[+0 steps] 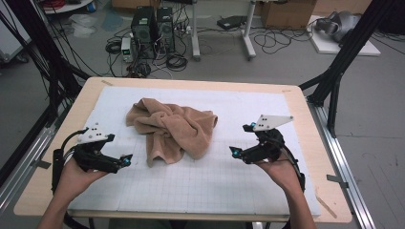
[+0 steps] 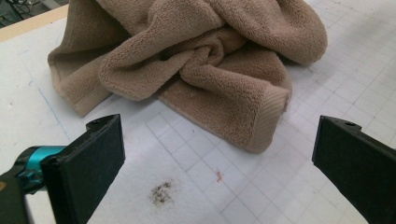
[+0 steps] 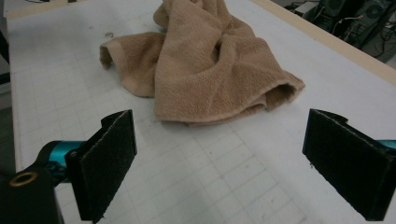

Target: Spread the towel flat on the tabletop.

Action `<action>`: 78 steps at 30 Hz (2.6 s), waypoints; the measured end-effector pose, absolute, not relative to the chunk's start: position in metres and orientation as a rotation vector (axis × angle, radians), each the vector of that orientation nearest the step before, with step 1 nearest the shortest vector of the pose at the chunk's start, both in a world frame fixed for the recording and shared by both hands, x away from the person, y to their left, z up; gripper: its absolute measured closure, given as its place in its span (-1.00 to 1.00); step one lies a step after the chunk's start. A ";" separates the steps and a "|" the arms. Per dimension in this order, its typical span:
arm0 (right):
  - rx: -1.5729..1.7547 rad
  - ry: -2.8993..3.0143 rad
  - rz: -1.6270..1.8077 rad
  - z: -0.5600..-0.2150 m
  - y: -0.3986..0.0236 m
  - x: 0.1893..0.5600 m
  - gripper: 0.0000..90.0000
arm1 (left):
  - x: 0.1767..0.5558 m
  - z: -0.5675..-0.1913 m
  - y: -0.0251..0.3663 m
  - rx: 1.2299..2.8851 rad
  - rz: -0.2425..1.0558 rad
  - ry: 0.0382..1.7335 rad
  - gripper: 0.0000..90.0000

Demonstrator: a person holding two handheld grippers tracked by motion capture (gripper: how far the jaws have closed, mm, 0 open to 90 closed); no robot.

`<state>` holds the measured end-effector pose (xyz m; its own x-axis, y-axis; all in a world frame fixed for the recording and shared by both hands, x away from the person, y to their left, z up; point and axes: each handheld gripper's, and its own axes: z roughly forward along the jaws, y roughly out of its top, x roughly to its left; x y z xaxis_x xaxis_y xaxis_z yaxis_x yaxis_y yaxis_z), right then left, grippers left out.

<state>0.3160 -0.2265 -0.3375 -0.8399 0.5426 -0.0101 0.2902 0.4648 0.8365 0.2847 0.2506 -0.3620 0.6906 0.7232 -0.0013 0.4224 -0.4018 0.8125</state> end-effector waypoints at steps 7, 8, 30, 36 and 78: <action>0.689 2.481 1.300 -0.340 -0.207 0.325 -0.80 | 0.291 -0.362 0.243 2.065 0.430 0.870 -0.93; 0.686 2.484 1.300 -0.341 -0.205 0.326 -0.80 | 0.292 -0.363 0.243 2.070 0.430 0.865 -0.93; 0.666 2.552 1.304 -0.355 -0.168 0.342 -0.80 | 0.306 -0.373 0.221 2.102 0.384 0.846 -0.84; 0.662 2.573 1.302 -0.358 -0.158 0.343 -0.80 | 0.310 -0.378 0.216 2.108 0.380 0.849 -0.84; 0.721 2.740 1.095 -0.421 -0.121 0.374 0.96 | 0.344 -0.429 0.177 2.278 0.242 0.835 0.76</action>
